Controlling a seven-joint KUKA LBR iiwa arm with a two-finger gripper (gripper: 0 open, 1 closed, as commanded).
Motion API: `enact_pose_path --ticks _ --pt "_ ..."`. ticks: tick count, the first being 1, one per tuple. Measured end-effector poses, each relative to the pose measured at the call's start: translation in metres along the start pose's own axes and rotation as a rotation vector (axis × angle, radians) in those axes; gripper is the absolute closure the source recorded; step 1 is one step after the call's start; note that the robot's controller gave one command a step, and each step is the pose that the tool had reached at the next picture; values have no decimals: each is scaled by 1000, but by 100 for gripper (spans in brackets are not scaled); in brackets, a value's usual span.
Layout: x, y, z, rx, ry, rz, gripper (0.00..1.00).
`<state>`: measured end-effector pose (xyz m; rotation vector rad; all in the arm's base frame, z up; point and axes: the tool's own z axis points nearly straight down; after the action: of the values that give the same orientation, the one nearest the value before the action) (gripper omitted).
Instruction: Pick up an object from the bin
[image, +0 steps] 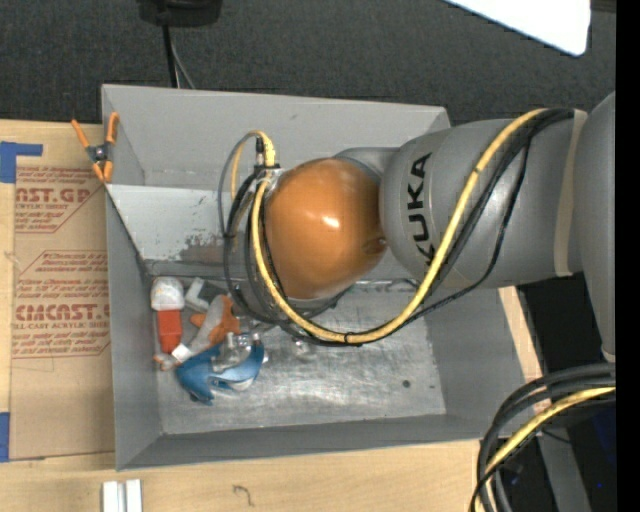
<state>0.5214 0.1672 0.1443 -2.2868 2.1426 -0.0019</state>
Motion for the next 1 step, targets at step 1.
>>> enact_pose_path --ticks 1 --pt "-16 -70 49 -2 -3 86 100"
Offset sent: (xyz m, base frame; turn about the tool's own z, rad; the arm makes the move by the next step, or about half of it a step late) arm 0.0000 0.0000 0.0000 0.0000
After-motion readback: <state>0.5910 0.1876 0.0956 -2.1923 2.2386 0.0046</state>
